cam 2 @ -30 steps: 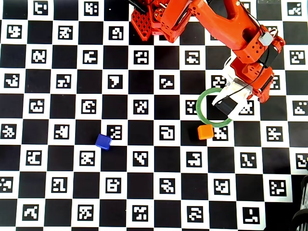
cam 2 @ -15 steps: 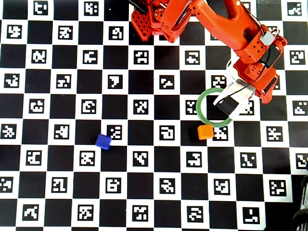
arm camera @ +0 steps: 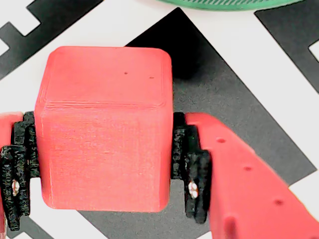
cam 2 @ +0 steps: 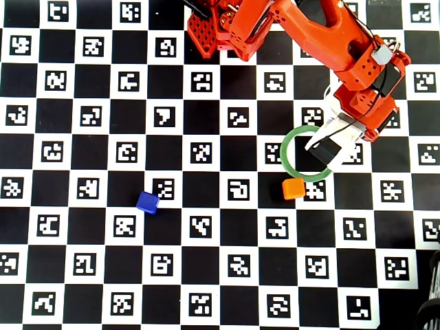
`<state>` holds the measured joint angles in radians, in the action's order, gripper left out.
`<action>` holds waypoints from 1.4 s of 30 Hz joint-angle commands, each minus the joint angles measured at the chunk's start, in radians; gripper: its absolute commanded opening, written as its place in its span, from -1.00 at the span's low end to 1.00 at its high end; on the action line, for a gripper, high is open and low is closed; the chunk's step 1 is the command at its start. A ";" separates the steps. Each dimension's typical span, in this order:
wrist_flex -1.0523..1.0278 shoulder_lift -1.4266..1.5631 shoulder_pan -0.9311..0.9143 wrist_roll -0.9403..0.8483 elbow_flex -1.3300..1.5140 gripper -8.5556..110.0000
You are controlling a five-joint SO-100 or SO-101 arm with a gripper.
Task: Grab the red cube then put it in the green circle then put the blue cube on top and finally the orange cube on top
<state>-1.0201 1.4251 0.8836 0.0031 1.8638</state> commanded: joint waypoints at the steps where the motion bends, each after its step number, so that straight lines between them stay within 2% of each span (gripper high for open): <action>1: 0.009 0.012 -0.006 0.000 -0.067 -0.67; 13: -0.222 0.071 -0.057 0.106 -0.261 -0.70; 23: -0.400 0.143 -0.179 0.359 -0.390 -0.70; 32: -0.407 0.215 -0.202 0.589 -0.341 -0.70; 42: -0.293 0.250 -0.199 0.701 -0.207 -0.70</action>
<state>-1.3514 1.5861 0.6872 0.6918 1.6475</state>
